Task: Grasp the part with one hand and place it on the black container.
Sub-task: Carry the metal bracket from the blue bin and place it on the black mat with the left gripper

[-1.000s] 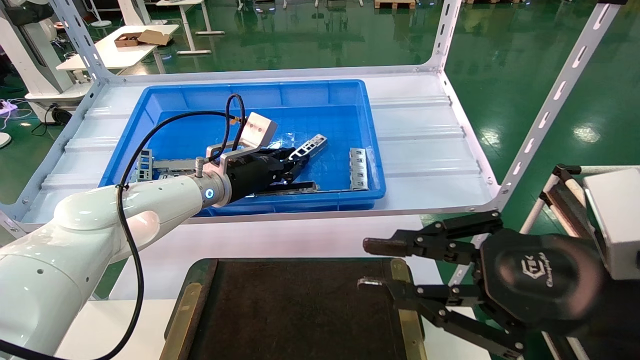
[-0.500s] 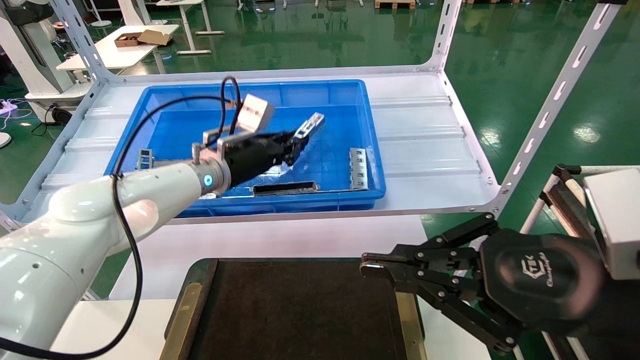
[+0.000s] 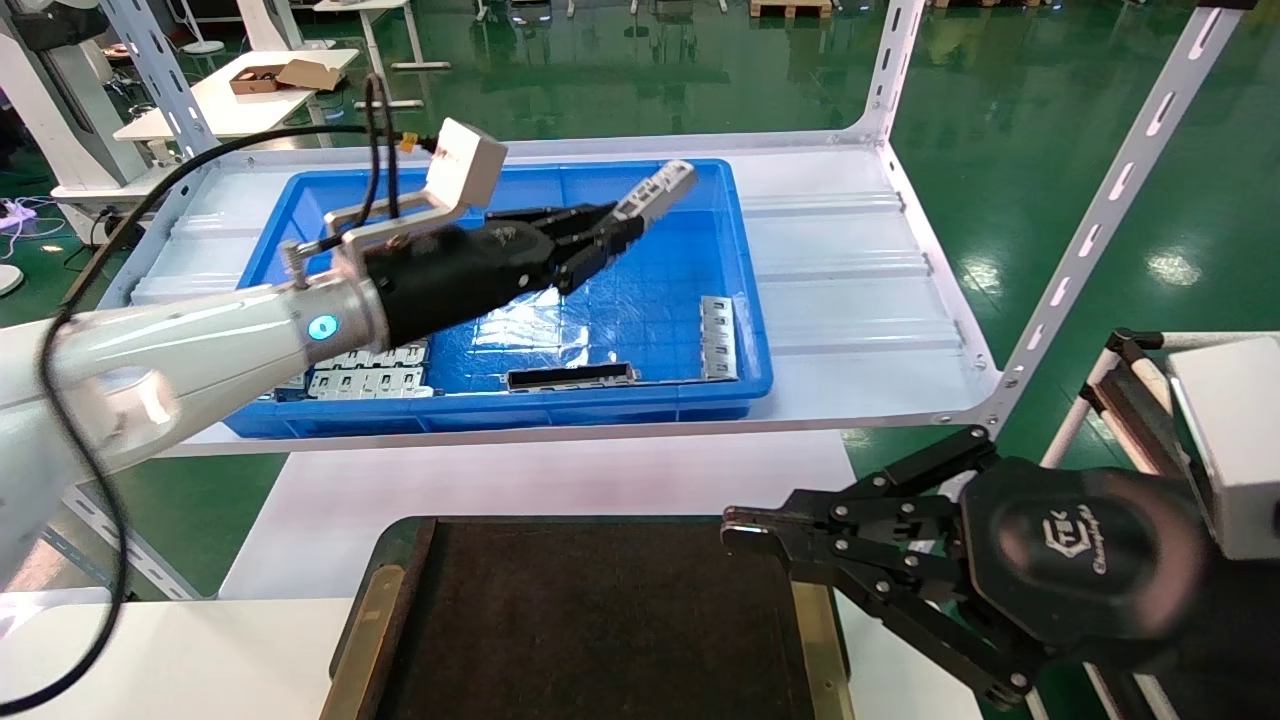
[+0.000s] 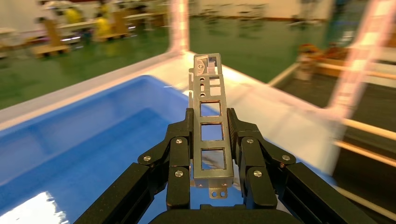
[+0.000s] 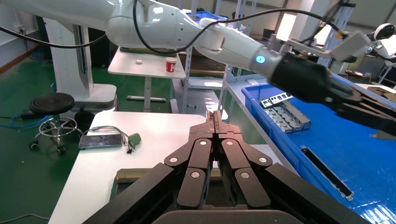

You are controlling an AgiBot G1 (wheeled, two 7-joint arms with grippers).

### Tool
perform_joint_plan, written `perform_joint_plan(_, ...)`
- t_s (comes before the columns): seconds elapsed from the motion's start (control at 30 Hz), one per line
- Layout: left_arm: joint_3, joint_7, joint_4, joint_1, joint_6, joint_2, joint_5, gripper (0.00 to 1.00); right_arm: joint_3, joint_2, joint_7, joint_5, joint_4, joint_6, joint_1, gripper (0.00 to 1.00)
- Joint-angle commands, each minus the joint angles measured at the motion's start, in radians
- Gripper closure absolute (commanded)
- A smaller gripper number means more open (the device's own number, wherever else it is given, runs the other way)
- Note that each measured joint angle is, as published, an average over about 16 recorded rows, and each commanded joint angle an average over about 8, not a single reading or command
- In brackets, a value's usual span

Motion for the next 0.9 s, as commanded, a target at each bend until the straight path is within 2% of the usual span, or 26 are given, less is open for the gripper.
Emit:
perform_joint_plan(0.03, -0.005, 0.002, -0.018, 0.005, 0.068, -0.029, -0.012, 1.00, 0.000, 0.000, 0.000, 0.000, 0.000, 0.000, 0.000, 1.00)
perform_joint_plan(0.27, 0.004, -0.066, -0.175, 0.090, 0.169, -0.124, -0.027, 1.00, 0.000, 0.000, 0.000, 0.000, 0.000, 0.000, 0.000, 1.00)
perform_joint_plan(0.47, 0.002, -0.155, -0.382, 0.204, 0.158, -0.212, -0.055, 1.00, -0.001, 0.000, 0.000, 0.000, 0.000, 0.000, 0.000, 1.00)
perform_joint_plan(0.63, 0.002, -0.244, -0.580, 0.320, 0.067, -0.287, -0.072, 1.00, -0.001, 0.000, 0.000, 0.001, 0.000, 0.000, 0.000, 1.00)
perform_joint_plan(0.9, 0.021, -0.359, -0.891, 0.547, -0.193, -0.386, -0.058, 1.00, -0.001, 0.000, -0.001, 0.001, 0.000, 0.000, 0.000, 1.00)
